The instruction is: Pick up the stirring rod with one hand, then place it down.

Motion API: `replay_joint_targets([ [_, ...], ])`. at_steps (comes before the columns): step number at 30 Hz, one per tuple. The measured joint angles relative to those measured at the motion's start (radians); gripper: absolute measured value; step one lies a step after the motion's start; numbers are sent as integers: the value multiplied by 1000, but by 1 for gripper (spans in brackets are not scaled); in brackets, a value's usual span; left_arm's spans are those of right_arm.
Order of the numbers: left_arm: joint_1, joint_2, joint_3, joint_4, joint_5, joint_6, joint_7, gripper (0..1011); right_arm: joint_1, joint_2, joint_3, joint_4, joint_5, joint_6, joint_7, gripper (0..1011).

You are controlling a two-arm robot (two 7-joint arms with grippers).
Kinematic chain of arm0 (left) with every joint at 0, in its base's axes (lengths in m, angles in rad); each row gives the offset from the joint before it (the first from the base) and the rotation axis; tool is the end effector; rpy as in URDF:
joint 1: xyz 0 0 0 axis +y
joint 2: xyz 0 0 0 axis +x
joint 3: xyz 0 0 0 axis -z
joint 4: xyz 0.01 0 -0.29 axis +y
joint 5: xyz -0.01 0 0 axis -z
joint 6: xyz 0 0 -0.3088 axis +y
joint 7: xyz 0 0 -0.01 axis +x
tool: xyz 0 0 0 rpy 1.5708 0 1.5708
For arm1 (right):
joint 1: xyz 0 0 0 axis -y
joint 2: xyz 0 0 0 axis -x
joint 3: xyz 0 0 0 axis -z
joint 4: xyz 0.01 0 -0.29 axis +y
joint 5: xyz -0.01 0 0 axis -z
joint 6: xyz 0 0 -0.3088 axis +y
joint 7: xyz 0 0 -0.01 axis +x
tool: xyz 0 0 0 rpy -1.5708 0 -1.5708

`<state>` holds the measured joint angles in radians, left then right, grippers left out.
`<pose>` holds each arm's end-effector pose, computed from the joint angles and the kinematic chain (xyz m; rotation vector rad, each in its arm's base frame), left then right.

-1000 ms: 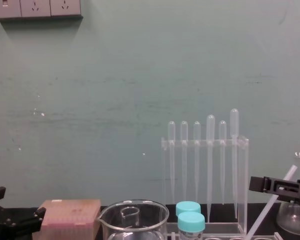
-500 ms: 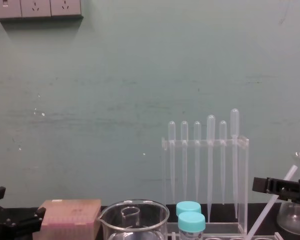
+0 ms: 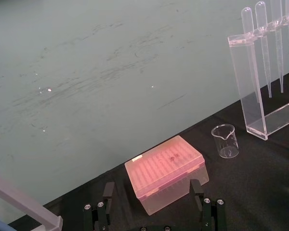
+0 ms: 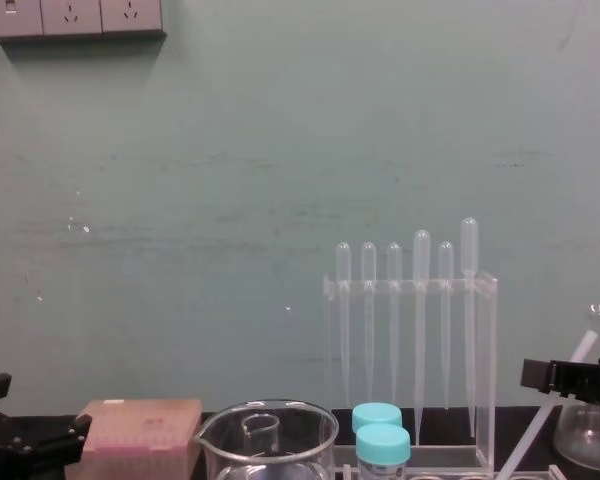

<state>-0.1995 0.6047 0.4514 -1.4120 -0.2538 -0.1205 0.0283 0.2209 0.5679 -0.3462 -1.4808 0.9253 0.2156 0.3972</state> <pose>0.3581 0.0827 -0.3023 0.3046 -0.2851 1.2479 0.3731 -0.0827 -0.2632 0.0779 0.4192 -0.8937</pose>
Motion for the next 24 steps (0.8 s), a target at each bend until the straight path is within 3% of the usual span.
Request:
replay_joint_targets([
  [4,0,0,0,0,0,0,0,1000,0,0,0,0,0,0,0,165],
  [9,0,0,0,0,0,0,0,1000,0,0,0,0,0,0,0,72],
  [21,0,0,0,0,0,0,0,1000,-1,0,0,0,-1,0,0,72],
  [24,0,0,0,0,0,0,0,1000,3,5,-11,0,-26,-29,2,72],
])
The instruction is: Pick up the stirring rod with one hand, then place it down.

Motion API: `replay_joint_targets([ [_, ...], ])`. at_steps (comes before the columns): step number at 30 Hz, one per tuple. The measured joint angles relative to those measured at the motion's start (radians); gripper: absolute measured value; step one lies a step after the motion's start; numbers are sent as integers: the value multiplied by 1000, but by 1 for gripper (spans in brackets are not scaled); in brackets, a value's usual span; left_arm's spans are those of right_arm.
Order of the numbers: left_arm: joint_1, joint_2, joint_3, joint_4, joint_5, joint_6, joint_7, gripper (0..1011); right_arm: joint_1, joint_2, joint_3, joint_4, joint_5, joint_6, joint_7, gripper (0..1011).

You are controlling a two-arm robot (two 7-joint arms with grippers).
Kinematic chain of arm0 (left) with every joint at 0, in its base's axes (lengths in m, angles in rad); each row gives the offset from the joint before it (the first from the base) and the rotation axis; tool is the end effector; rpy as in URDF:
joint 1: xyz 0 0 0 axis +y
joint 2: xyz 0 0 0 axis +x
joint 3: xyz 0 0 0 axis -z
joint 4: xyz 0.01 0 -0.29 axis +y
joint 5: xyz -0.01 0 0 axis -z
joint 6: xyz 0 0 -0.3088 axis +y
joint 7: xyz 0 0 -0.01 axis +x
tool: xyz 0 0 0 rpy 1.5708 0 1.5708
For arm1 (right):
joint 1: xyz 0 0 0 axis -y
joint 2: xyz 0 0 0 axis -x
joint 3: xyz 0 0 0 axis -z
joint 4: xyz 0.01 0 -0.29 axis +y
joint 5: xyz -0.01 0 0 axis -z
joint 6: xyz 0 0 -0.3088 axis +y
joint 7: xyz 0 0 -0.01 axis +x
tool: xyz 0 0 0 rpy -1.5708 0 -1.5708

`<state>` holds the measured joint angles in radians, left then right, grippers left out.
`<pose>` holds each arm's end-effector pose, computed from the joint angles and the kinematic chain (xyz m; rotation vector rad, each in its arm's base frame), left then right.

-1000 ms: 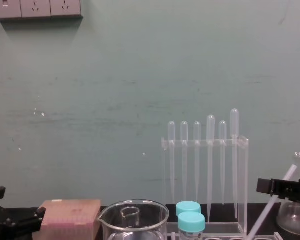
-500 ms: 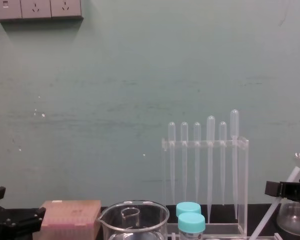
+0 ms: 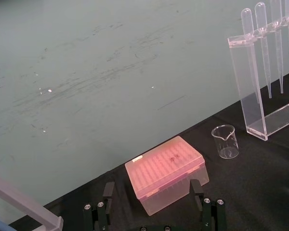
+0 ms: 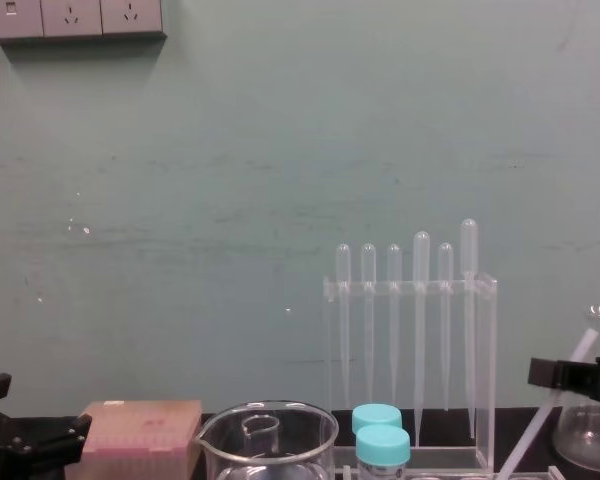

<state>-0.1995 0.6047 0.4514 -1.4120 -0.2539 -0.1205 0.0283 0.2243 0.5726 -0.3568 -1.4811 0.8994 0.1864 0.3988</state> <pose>0.3581 0.0827 -0.3023 0.3045 -0.2850 1.2480 0.3732 -0.0817 -0.2632 0.0688 0.3786 -0.8946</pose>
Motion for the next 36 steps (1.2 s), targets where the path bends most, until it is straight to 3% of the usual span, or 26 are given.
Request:
replay_joint_targets([
  [5,0,0,0,0,0,0,0,1000,18,12,-28,-5,-66,-45,18,72],
  [12,0,0,0,0,0,0,0,1000,40,35,-54,-28,-132,-60,60,72],
  [22,0,0,0,0,0,0,0,1000,94,115,-70,-125,-199,2,111,72],
  [36,0,0,0,0,0,0,0,1000,207,188,-62,-204,-187,99,159,72],
])
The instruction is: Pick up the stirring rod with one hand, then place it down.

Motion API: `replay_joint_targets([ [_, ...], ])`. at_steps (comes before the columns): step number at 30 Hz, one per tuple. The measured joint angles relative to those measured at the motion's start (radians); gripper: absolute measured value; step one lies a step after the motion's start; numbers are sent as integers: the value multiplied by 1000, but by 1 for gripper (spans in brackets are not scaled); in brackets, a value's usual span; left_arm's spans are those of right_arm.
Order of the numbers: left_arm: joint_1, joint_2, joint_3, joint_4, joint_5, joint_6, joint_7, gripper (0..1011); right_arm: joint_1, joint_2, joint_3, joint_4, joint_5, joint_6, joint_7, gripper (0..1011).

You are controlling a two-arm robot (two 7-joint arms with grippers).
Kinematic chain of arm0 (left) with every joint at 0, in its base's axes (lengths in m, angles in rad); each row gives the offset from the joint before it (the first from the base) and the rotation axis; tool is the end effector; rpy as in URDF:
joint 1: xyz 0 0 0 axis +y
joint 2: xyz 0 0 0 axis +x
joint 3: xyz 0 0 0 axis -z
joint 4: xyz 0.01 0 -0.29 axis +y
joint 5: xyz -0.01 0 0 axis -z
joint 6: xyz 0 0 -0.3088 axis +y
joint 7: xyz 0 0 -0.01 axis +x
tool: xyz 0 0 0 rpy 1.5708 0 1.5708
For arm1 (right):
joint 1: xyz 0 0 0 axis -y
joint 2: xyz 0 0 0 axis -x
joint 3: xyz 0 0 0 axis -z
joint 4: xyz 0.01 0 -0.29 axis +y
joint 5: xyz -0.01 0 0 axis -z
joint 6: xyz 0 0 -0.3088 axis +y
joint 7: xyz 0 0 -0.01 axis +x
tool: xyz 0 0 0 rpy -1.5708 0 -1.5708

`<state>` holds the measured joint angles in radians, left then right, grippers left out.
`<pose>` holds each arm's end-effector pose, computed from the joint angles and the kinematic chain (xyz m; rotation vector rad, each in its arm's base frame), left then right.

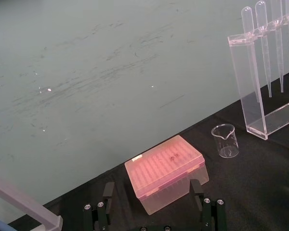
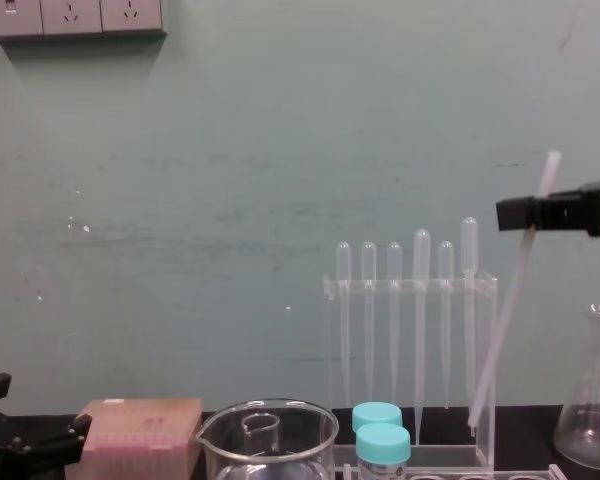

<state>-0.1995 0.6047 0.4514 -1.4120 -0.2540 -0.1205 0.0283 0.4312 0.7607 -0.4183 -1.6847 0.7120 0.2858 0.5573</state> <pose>0.3581 0.0827 -0.3023 0.3044 -0.2849 1.2480 0.3907 -0.0857 -0.1345 -0.1659 -0.0297 -0.6597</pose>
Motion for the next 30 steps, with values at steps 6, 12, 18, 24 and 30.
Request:
replay_joint_targets([
  [6,0,0,0,0,0,0,0,1000,20,20,-7,-14,18,37,0,72],
  [12,0,0,0,0,0,0,0,1000,34,45,-15,-24,47,74,-2,72],
  [18,0,0,0,0,0,0,0,1000,49,63,-31,-29,56,91,-3,72],
  [24,0,0,0,0,0,0,0,1000,63,78,-48,-32,58,95,-2,72],
  [30,0,0,0,0,0,0,0,1000,68,81,-57,-31,64,94,-2,71],
])
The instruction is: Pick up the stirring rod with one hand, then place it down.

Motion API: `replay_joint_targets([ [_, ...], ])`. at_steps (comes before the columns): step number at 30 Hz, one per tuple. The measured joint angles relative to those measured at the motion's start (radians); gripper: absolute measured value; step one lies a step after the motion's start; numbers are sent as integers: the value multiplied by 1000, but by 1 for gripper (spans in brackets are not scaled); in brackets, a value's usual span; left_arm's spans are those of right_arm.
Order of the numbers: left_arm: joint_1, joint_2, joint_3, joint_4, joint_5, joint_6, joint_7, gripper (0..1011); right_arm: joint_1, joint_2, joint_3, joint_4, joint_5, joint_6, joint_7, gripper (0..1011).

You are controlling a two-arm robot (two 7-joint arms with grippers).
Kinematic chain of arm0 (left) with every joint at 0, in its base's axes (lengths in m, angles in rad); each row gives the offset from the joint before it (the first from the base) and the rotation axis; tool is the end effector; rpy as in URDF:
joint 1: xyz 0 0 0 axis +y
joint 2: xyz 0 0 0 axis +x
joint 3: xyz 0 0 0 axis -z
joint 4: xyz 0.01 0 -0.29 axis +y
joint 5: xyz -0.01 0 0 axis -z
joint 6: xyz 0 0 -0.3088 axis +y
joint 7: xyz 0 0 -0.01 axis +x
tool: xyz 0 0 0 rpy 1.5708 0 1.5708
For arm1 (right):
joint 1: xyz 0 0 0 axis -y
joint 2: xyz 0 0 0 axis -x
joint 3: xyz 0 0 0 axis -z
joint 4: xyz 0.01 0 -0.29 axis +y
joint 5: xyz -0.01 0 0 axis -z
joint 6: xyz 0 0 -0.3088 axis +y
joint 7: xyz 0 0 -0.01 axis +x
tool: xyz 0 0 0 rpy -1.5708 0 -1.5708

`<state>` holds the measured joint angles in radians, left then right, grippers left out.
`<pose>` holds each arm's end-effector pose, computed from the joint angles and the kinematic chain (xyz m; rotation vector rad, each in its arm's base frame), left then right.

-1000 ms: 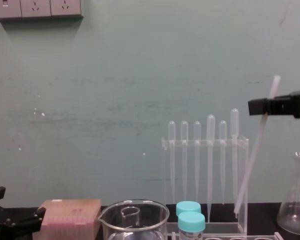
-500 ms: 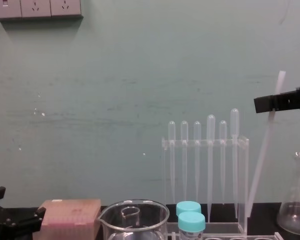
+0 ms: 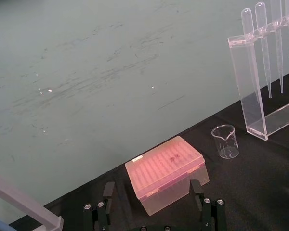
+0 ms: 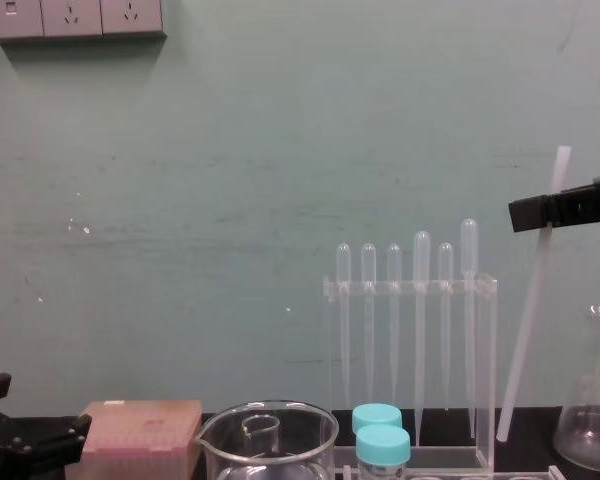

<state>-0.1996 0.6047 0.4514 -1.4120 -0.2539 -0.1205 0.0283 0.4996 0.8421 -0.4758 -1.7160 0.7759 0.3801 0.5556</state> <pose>0.3581 0.0827 -0.3022 0.3044 -0.2851 1.2480 0.3899 -0.0902 -0.1109 -0.2487 0.0094 -0.6338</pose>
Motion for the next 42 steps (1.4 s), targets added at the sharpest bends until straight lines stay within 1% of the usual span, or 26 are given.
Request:
replay_joint_targets([
  [21,0,0,0,0,0,0,0,1000,6,16,-17,-5,9,-8,-3,72],
  [42,0,0,0,0,0,0,0,1000,11,17,-30,1,4,-15,4,72],
])
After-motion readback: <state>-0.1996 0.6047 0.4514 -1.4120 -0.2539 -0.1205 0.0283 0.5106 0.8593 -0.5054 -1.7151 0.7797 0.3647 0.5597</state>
